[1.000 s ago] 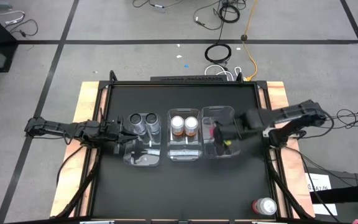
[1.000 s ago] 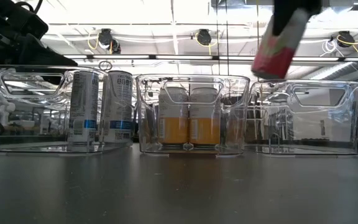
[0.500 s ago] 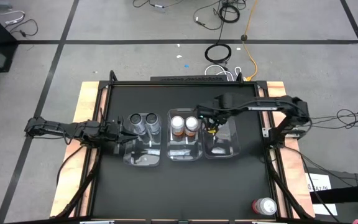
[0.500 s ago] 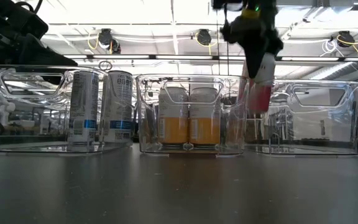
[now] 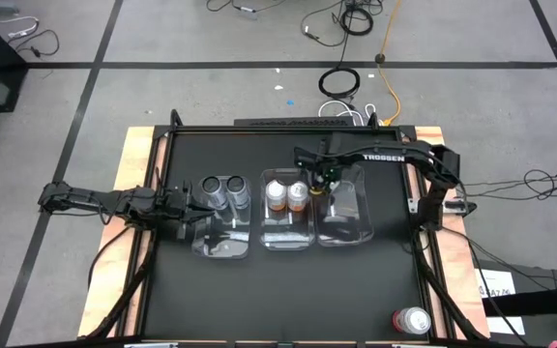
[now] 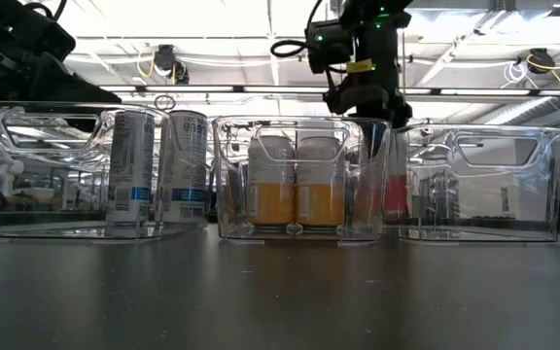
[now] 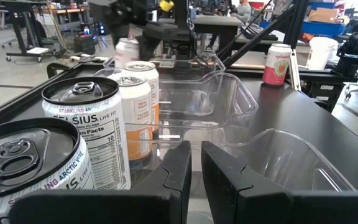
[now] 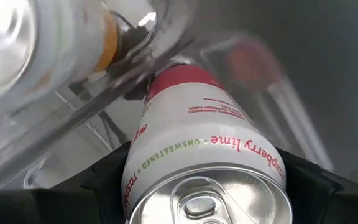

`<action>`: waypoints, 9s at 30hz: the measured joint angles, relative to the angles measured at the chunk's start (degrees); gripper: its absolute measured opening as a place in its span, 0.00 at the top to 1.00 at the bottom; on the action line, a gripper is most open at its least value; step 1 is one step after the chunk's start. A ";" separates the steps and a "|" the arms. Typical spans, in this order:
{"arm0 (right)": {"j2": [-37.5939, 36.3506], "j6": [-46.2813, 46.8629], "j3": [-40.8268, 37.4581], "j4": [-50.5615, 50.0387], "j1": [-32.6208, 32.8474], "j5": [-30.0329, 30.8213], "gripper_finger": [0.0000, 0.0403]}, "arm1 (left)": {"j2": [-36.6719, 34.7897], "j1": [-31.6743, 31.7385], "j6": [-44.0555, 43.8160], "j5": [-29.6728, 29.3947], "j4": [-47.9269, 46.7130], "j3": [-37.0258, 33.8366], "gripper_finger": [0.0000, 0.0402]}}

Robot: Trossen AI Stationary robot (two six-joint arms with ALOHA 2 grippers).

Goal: Sort soda cans
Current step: Put the top pink soda can into the right transparent bin, then put the pink soda can into the right transparent bin

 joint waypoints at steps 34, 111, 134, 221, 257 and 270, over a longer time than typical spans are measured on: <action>-0.09 -0.06 -5.24 5.48 -4.39 -6.17 0.10 | 0.02 -0.01 -0.02 -0.01 -0.02 0.00 0.88; -12.18 62.16 8.04 -4.81 59.34 8.70 0.09 | 0.02 -0.02 0.00 0.00 0.00 0.00 0.88; -0.87 52.84 8.02 12.64 59.34 6.08 0.09 | 0.02 0.00 -0.02 0.00 0.00 0.00 0.88; -29.48 85.91 -24.04 10.58 78.14 -2.14 0.03 | 0.02 0.00 -0.02 -0.02 0.00 0.00 0.88; -11.39 65.99 -9.60 1.21 80.49 -7.19 0.03 | 0.02 0.00 -0.02 0.00 0.02 0.00 0.88; -11.41 70.01 -10.85 3.41 84.52 -5.49 0.03 | 0.02 0.00 -0.02 -0.02 0.00 0.00 0.88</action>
